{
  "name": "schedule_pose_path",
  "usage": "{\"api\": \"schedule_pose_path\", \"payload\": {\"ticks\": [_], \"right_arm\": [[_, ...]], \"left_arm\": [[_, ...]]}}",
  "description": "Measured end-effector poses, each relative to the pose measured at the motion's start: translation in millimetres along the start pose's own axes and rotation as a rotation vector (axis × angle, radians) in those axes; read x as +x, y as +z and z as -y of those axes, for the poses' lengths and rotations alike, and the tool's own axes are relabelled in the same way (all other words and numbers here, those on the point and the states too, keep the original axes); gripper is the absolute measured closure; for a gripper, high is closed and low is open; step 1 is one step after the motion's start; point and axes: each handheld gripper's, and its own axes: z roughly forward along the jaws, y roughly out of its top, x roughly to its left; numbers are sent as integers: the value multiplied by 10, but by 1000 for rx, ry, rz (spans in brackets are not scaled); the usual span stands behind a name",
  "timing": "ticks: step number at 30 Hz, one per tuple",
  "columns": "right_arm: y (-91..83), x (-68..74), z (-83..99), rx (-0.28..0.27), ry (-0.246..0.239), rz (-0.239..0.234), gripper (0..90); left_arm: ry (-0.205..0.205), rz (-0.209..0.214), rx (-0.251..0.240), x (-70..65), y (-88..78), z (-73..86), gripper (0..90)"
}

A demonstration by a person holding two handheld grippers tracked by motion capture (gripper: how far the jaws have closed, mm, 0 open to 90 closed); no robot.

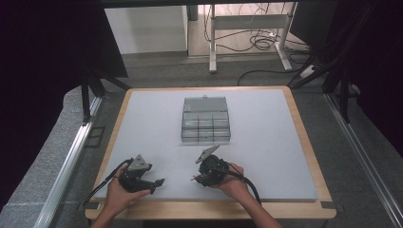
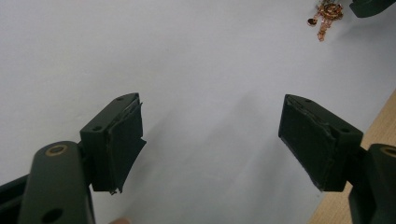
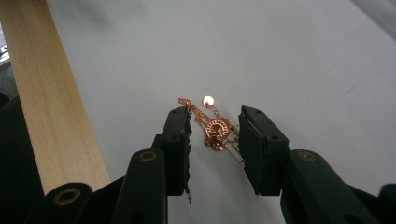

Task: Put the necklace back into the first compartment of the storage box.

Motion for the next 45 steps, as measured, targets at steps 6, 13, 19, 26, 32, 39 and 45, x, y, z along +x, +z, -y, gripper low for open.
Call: {"api": "schedule_pose_path", "payload": {"ticks": [6, 13, 19, 26, 32, 39, 45], "right_arm": [[29, 3, -21, 11, -9, 5, 653], [80, 18, -44, 30, -26, 17, 680], [80, 8, -51, 35, -21, 26, 706], [65, -15, -46, 41, -8, 23, 718], [-20, -60, -56, 40, 8, 19, 717], [-38, -81, -126, 77, 5, 12, 718], [39, -38, -128, 116, -14, 13, 716]], "left_arm": [[2, -1, 2, 0, 2, 1, 223], [4, 0, 3, 1, 1, 1, 223], [4, -1, 1, 2, -3, 3, 223], [4, -2, 1, 2, -10, 2, 222], [6, -4, -1, 12, -13, 0, 222], [6, -4, -3, 12, -26, 3, 222], [0, 5, -8, 19, -24, 1, 222]]}}
